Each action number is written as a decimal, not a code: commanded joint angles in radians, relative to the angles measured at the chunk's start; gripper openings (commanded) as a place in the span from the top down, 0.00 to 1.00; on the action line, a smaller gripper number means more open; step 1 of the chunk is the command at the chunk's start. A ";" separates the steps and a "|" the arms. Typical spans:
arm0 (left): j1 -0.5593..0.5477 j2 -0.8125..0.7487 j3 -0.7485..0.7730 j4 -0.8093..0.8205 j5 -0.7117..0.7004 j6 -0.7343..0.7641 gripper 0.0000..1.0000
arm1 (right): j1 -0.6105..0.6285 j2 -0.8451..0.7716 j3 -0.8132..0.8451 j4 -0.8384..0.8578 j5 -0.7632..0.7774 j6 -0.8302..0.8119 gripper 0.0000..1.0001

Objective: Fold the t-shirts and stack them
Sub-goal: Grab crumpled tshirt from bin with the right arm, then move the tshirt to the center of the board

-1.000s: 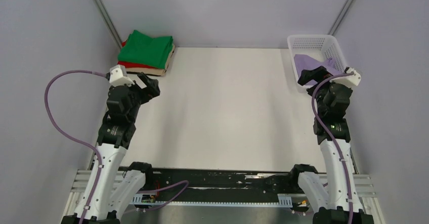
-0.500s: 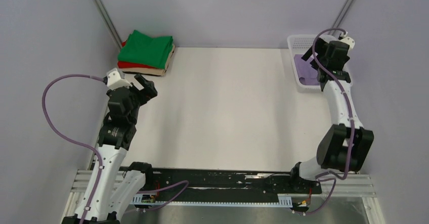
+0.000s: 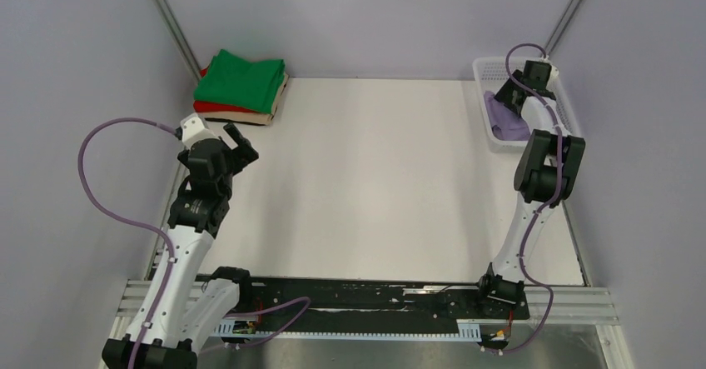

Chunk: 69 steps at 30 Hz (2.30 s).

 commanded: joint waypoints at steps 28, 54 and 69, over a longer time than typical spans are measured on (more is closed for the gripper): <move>-0.001 -0.061 0.024 -0.086 0.082 -0.080 0.00 | 0.330 -0.608 0.201 0.119 -0.870 0.060 1.00; -0.001 0.017 0.112 -0.272 0.049 -0.097 0.00 | 0.640 -0.817 -0.232 0.155 -0.472 -0.051 1.00; -0.001 0.213 -0.065 -0.222 0.513 -0.098 0.00 | 0.504 -0.958 -0.803 -0.163 0.428 0.150 0.00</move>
